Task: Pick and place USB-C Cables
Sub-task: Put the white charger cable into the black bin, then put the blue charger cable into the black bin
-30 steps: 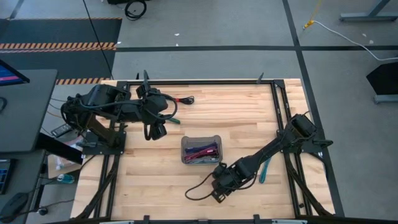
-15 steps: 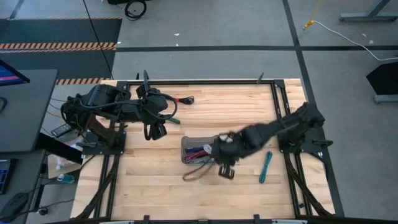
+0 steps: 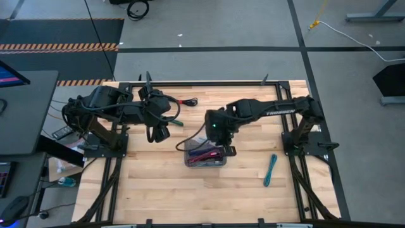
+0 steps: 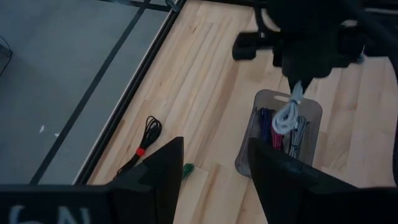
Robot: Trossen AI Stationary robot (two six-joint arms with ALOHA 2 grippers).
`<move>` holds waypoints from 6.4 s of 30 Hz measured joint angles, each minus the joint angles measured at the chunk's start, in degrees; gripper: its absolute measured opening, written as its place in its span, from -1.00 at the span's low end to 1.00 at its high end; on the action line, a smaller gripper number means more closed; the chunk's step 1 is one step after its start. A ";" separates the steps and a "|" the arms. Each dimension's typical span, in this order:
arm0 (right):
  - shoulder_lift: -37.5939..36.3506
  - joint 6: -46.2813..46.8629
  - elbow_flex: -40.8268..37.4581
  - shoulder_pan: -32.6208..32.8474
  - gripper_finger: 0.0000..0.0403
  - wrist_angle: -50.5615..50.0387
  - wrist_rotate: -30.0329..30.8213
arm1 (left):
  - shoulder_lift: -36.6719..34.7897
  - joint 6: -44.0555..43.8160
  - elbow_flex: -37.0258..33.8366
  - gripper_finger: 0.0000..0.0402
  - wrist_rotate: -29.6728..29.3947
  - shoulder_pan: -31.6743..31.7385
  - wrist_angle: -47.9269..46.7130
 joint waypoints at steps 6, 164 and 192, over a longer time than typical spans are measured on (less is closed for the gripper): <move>-0.02 -1.74 -4.44 -1.79 -0.85 4.67 -4.85 | 0.00 -0.91 0.00 -0.08 0.00 0.01 0.00; -5.44 135.03 -52.53 37.23 -0.89 22.47 4.53 | -0.02 2.51 0.00 -0.08 0.00 0.00 0.11; -13.57 36.82 -0.03 20.91 -0.91 4.90 24.41 | -0.02 0.96 0.00 -0.08 0.02 0.00 0.04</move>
